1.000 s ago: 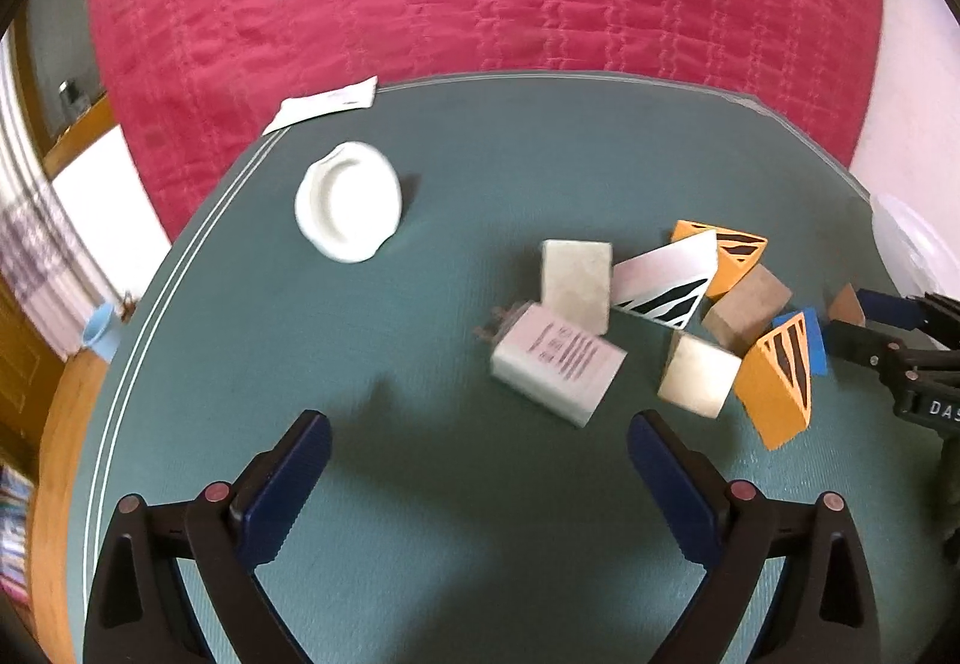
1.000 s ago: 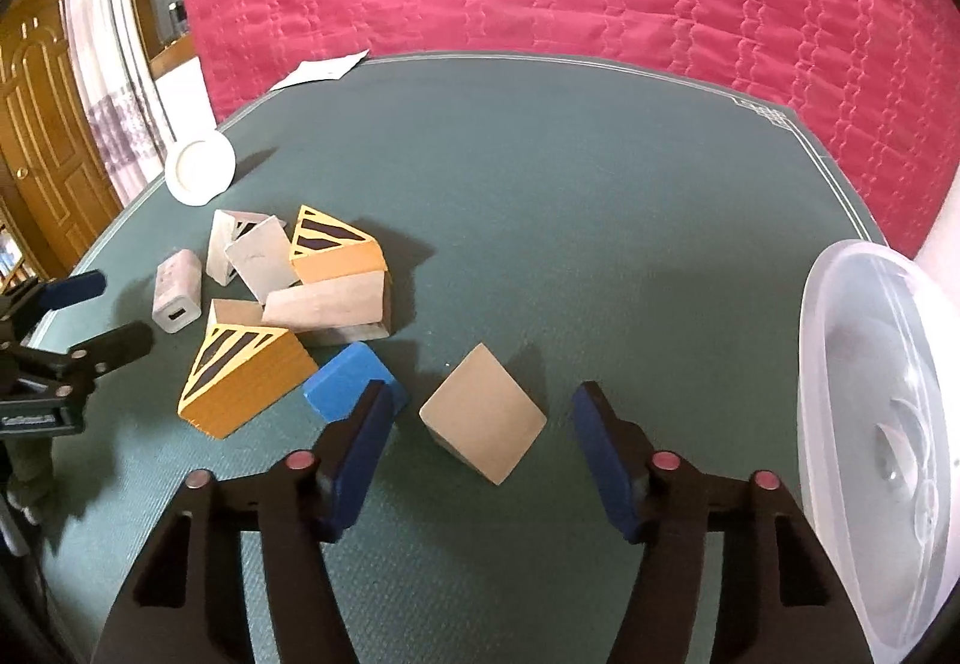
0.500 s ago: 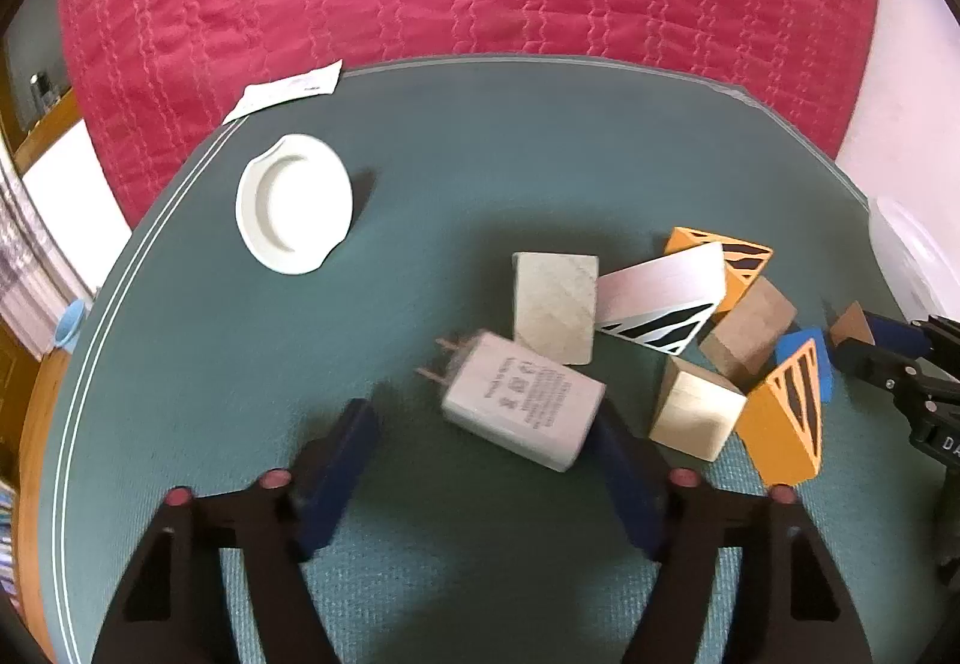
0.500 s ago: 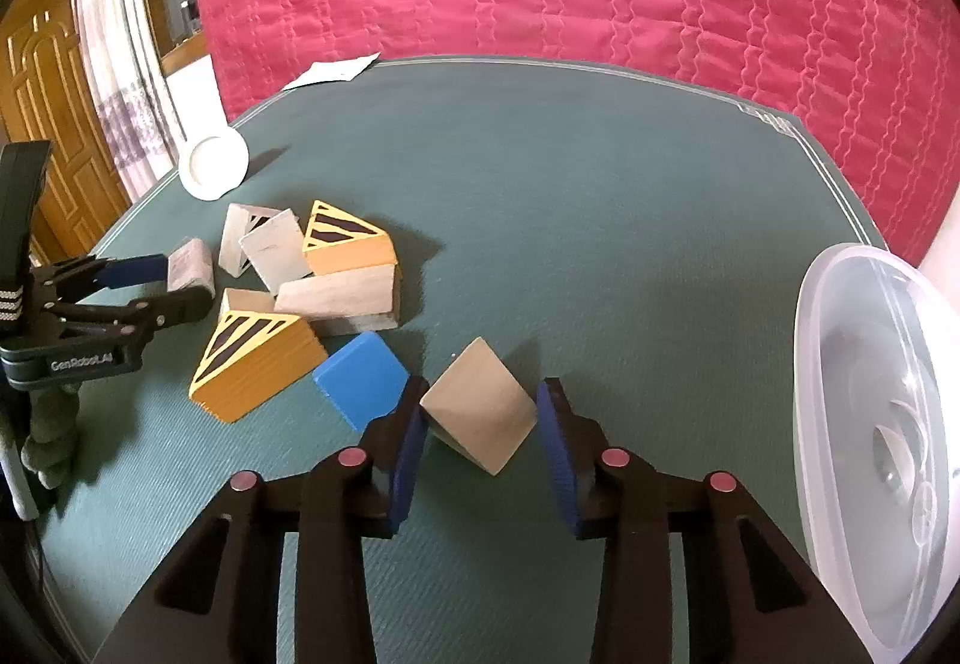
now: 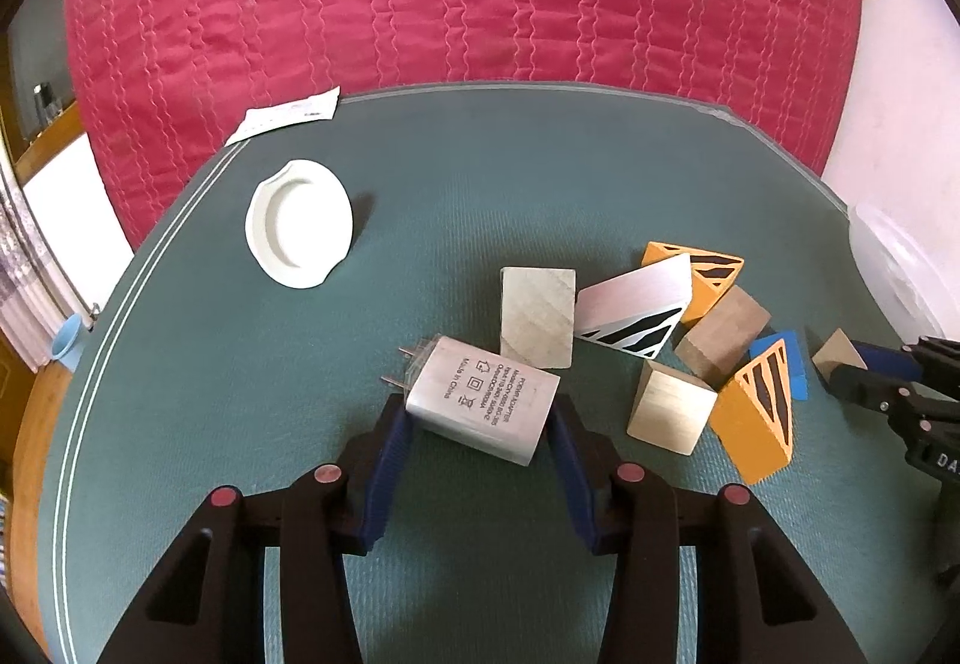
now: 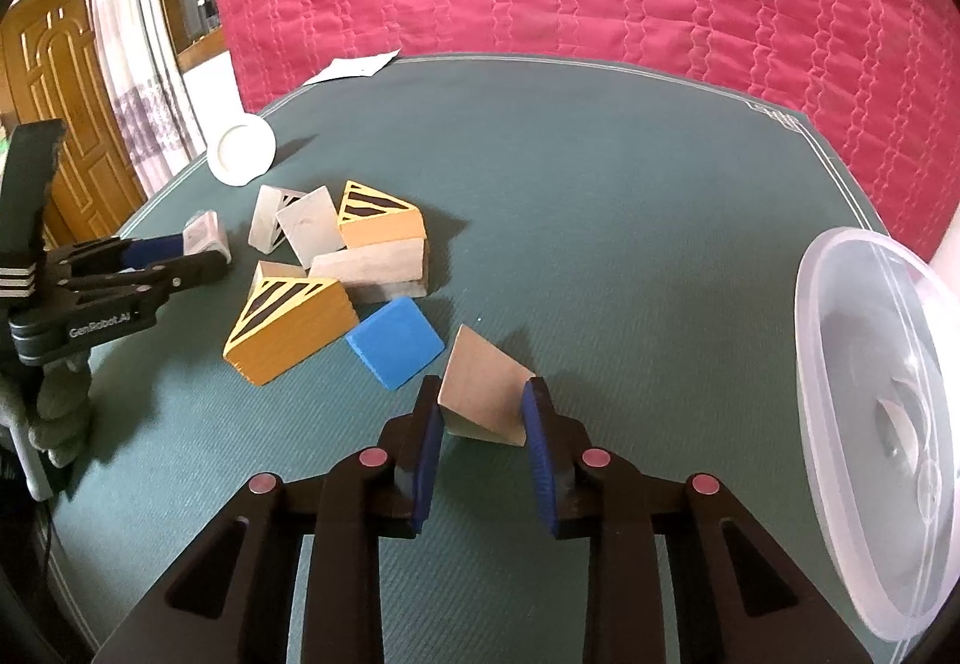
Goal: Organize rigid objects
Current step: 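Grasp the beige wooden cube with the right gripper while the left gripper grasps the white charger, then lift the beige cube with the right gripper while the left gripper lifts the white charger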
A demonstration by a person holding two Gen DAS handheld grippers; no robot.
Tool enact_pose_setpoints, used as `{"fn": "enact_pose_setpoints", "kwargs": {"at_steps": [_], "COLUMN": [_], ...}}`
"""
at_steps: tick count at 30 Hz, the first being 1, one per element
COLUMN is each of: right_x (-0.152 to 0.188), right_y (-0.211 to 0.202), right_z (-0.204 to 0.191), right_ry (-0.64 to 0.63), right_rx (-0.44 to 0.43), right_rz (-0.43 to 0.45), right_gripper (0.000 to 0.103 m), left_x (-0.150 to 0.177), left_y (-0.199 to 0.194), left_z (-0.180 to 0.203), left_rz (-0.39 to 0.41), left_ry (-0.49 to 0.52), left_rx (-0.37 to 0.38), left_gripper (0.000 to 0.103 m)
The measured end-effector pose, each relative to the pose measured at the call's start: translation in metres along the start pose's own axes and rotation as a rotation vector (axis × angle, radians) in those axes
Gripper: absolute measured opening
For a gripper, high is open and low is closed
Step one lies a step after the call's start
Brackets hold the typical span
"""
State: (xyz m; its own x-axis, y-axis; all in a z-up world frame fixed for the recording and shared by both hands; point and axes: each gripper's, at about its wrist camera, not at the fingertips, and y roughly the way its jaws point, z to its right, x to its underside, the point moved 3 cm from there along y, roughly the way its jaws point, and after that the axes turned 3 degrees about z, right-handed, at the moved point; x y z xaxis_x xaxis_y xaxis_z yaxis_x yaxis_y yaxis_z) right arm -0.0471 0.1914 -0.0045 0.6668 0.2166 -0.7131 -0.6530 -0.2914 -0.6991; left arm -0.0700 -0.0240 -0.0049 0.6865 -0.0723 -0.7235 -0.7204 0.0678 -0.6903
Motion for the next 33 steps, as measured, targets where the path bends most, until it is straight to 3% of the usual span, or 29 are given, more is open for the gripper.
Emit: {"fn": "enact_pose_setpoints", "kwargs": {"at_steps": [4,11,16,20,28,31,33], "right_x": [-0.004,-0.009,-0.022,-0.027,0.006,0.019,0.021], "right_y": [0.002,0.001,0.011,0.020,-0.006,-0.017,-0.019], "right_z": [-0.002,-0.006,-0.005,0.006,0.002,-0.007,-0.010], "right_ry": [-0.053,-0.117,-0.157,-0.108,-0.121,-0.143,-0.132], "right_rx": [0.023,-0.005,-0.049,-0.148,-0.221,-0.209,-0.149], "right_rz": [-0.004,0.018,0.035,-0.004,-0.045,-0.041,-0.034], "right_gripper": [0.039,0.045,0.045,0.045,0.045,0.045,0.045], "left_x": [0.000,0.002,0.002,0.002,0.002,0.002,0.002], "left_y": [-0.001,0.000,-0.002,-0.001,-0.001,-0.001,-0.001], "left_z": [-0.001,-0.002,-0.001,-0.004,-0.004,-0.003,-0.004], "left_rz": [0.004,0.003,0.010,0.006,0.005,0.006,0.006], "left_ry": [-0.006,-0.014,-0.007,-0.014,-0.015,-0.012,-0.013], "left_rx": [-0.005,-0.006,-0.010,-0.006,-0.007,-0.009,-0.010], "left_gripper": [0.049,0.049,0.049,0.049,0.049,0.049,0.049]}}
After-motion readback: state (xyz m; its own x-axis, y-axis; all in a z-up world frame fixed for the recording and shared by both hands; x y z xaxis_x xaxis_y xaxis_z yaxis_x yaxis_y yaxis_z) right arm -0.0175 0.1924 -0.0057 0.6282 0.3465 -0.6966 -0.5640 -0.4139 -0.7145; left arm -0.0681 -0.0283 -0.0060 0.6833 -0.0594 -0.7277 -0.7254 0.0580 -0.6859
